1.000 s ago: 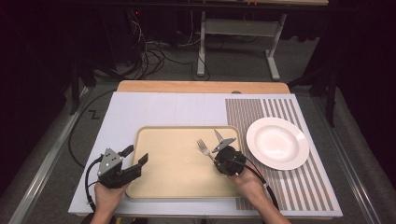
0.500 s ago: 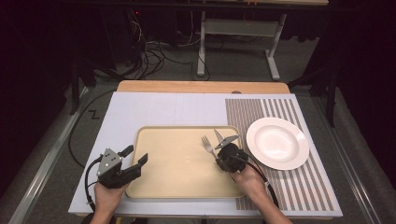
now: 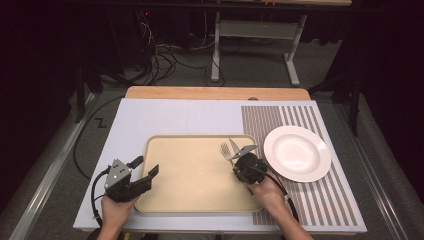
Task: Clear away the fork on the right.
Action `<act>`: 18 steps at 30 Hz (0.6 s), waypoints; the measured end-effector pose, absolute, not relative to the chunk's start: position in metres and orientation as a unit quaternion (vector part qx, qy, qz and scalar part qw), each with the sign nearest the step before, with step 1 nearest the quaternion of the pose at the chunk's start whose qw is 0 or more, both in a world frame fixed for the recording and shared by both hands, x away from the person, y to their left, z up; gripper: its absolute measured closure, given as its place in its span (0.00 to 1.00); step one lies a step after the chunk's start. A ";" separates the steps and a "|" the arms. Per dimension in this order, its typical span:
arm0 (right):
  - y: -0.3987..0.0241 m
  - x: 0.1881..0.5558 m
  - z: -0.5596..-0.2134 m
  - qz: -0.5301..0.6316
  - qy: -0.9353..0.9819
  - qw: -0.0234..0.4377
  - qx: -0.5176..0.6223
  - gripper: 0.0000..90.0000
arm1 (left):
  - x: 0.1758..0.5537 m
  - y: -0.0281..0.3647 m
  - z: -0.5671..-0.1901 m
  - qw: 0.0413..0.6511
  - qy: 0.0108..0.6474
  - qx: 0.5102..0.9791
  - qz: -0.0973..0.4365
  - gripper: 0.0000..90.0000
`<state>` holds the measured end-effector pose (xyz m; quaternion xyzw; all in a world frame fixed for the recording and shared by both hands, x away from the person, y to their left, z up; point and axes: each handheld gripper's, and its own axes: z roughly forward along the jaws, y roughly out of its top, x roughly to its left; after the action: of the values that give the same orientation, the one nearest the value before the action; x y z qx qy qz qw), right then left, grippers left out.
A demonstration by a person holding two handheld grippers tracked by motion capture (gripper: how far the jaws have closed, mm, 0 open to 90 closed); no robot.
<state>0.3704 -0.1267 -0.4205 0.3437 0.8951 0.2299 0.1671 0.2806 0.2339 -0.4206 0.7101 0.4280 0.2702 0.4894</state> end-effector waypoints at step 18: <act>-0.133 0.368 -0.418 0.269 0.887 0.152 0.344 0.76 | 0.280 0.233 -0.421 0.490 0.426 0.711 0.269 0.42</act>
<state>0.3685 -0.1334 -0.4181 0.3436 0.8868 0.2691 0.1518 0.2803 0.2329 -0.4207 0.7112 0.4262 0.2688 0.4903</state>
